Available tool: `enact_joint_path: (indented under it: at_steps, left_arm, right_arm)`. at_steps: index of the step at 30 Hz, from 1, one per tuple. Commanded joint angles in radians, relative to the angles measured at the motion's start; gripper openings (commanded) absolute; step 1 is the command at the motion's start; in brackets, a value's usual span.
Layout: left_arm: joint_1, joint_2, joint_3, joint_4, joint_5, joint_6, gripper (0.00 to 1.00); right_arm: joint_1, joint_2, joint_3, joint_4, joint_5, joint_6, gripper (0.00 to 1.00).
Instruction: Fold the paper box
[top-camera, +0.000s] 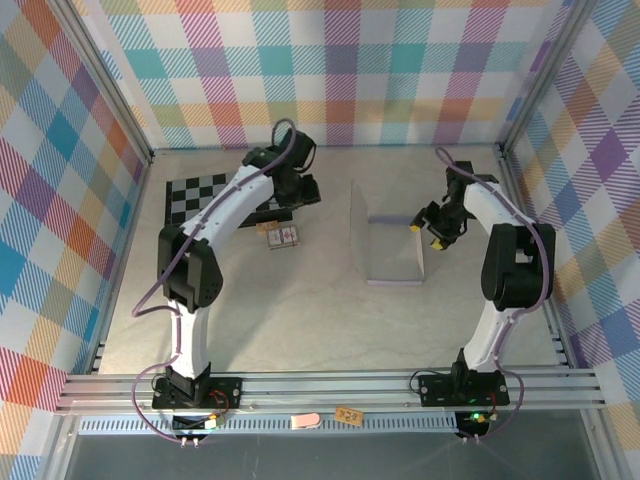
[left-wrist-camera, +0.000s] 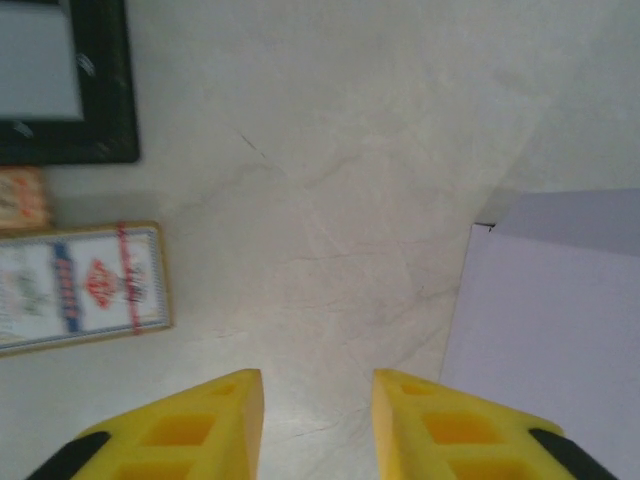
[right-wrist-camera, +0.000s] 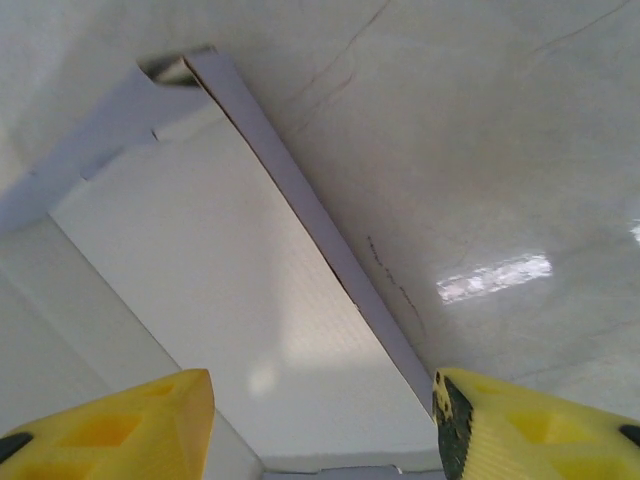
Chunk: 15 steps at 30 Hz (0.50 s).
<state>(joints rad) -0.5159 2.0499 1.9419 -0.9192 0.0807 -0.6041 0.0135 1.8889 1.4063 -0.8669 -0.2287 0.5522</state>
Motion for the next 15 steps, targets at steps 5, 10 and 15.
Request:
enact_joint_path:
  at_steps: [5, 10, 15]
  left_arm:
    - [-0.026, 0.097, -0.111, 0.185, 0.200, -0.152, 0.21]
    - [-0.071, 0.146, -0.135, 0.265, 0.268, -0.210, 0.20]
    - [-0.100, 0.180, -0.155, 0.311, 0.299, -0.249, 0.20]
  right_arm:
    - [0.003, 0.042, -0.006, 0.040, -0.059, -0.098, 0.59]
    - [0.004, 0.061, -0.012, 0.035, -0.074, -0.112, 0.57]
    - [0.006, 0.058, -0.039, 0.049, -0.086, -0.108, 0.56]
